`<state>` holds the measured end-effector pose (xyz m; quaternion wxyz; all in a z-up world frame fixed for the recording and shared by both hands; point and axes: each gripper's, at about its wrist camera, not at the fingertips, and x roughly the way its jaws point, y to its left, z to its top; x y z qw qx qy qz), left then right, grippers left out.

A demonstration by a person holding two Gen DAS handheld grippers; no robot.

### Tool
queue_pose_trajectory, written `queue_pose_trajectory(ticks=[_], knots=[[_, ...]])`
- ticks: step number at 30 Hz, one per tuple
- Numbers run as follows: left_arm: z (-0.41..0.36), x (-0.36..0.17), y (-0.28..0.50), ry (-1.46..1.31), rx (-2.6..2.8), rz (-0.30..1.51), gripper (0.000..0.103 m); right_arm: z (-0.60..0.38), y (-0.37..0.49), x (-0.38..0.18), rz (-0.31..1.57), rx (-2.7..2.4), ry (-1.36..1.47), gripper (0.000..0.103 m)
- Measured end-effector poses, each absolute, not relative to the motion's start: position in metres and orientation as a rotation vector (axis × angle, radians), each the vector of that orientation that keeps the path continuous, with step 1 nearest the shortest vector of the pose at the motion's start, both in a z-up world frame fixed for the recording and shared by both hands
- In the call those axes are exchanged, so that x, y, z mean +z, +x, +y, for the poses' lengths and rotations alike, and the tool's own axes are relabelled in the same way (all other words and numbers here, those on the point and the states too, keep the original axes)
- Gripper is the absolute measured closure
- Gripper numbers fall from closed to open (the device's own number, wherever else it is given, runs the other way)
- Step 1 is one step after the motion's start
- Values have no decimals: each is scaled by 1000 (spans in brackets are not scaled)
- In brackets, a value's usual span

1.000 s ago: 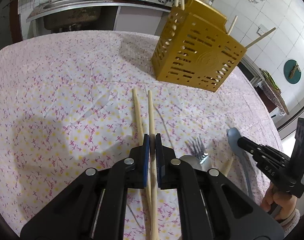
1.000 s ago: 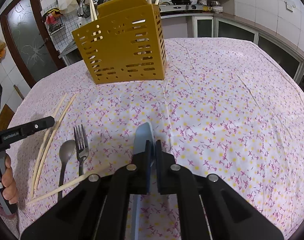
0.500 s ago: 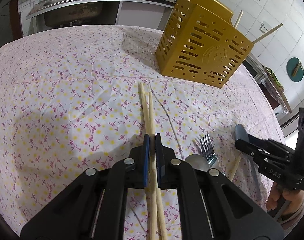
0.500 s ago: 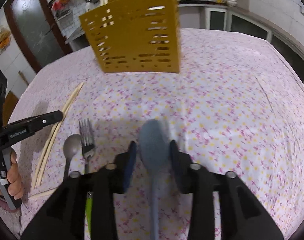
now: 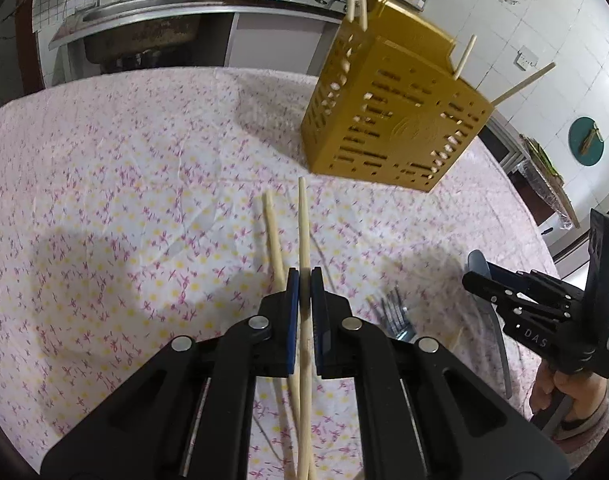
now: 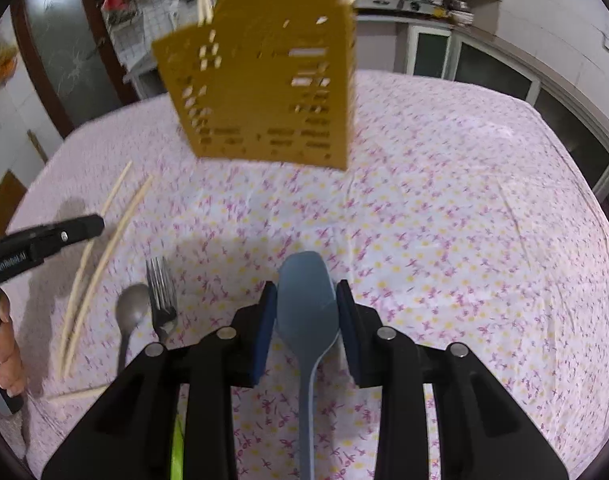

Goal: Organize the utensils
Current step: 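Lift the chopstick with the left tool while the right tool lifts the blue spatula, then lower the chopstick into the yellow holder while the right tool lowers the spatula in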

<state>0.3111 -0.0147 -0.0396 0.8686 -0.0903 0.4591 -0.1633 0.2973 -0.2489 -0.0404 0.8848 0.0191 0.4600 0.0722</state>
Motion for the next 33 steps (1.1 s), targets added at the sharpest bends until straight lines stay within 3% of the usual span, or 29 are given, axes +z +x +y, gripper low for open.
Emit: queue_pose_trajectory(ticks=[33], knots=[[-40,68,324,-198,-444,637,98,-276,290,62,416,210,243,72]])
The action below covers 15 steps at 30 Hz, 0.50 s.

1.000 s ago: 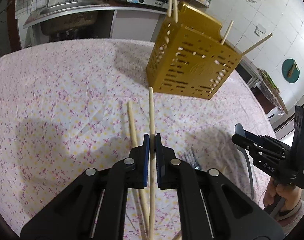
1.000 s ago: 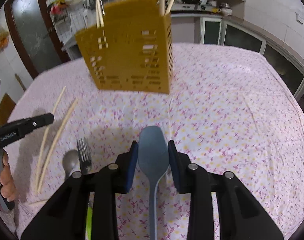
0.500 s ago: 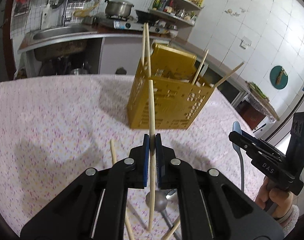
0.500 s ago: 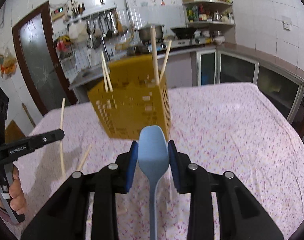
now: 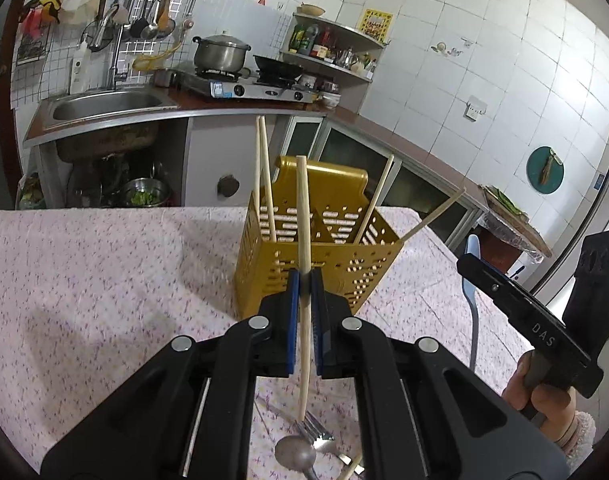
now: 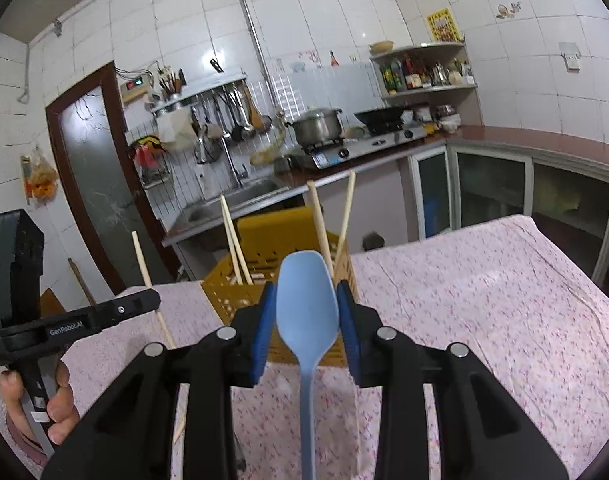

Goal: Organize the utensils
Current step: 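Lower the chopstick into the yellow holder while the right tool lowers the spatula in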

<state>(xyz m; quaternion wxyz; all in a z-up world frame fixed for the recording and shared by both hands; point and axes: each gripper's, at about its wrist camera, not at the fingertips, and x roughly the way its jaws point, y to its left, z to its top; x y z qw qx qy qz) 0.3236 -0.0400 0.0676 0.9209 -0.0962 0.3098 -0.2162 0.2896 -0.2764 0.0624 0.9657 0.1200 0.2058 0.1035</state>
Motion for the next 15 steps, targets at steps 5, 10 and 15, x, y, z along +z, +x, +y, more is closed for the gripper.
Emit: queue_pose_trajectory(ticks=[5,10,15], knots=[[-41,78,326,-188,-448,618,98,-276,293,66,394,218,244,74],[-44,102,332,-177,-453,585,98,-273,307,77,380,216,223,97],[-48,118,337,-166,-457,562,98,-267,316,90,369,215,194,97]])
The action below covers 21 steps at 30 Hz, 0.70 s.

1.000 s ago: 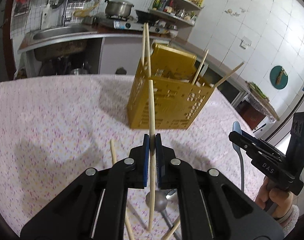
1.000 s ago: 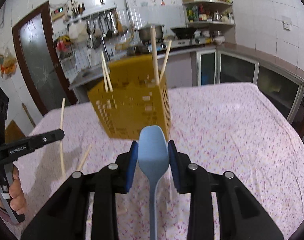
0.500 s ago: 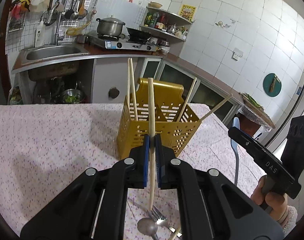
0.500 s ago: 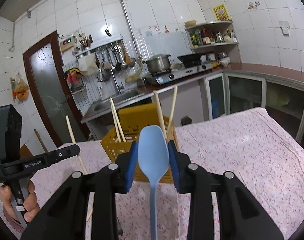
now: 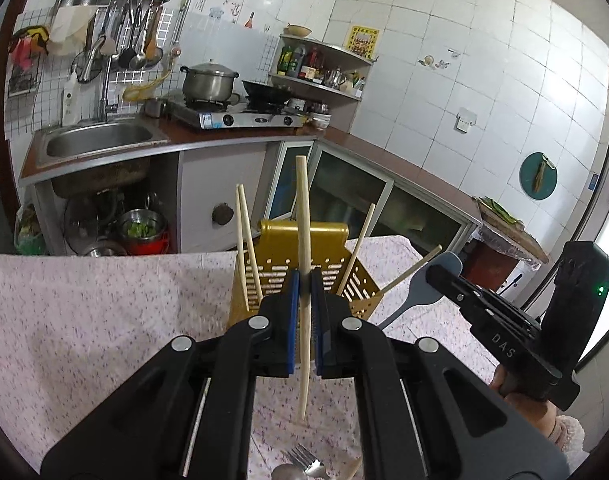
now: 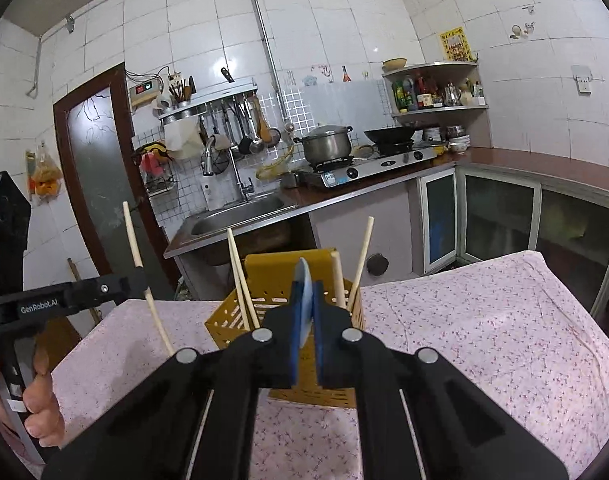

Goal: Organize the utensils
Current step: 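Lower the chopstick into the yellow holder while the right tool lowers the spatula in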

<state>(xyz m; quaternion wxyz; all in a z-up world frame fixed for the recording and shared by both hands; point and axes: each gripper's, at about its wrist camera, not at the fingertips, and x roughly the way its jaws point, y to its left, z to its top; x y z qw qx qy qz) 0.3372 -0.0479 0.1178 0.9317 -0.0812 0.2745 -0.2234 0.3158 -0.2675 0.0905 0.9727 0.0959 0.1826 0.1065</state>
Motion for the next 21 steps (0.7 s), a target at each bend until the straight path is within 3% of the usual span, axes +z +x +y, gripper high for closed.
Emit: queue_pose_trajectory(ticks=[21], knots=[[-48,145,339,-118,-432,496,98,-267,313,121,382,107,77,97]])
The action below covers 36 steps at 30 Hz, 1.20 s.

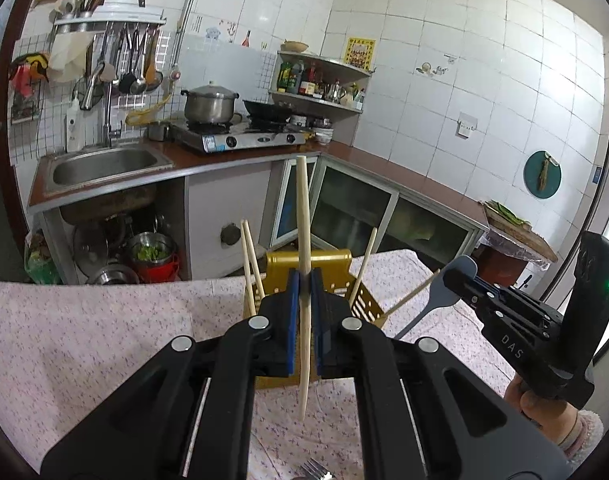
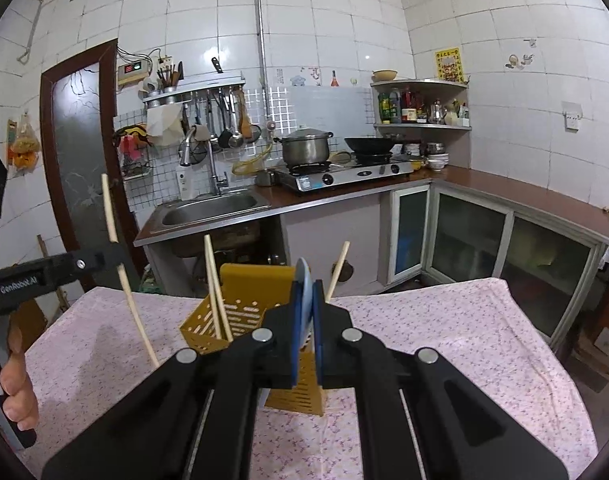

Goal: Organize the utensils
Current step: 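Lower the chopstick into the yellow holder while the right tool lowers the spatula in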

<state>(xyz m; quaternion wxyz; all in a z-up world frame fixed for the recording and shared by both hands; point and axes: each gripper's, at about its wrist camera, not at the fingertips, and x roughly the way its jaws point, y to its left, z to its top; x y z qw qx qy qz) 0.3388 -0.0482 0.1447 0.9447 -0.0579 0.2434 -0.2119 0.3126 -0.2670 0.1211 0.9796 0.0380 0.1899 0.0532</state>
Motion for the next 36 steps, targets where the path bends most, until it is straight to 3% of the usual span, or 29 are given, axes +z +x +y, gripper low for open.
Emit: queue_pose_trajectory(ticks=[13,25,36], knots=[[-68,187,360,-42,-438,351,98,-273,336,163,331,31,36,98],[-70,145,401,-45,-414,343,98,-265,346,175,280,11,8,98],[-74,97,407,-39,-429,408,98,-236,366,129,337,-22,-155,98]])
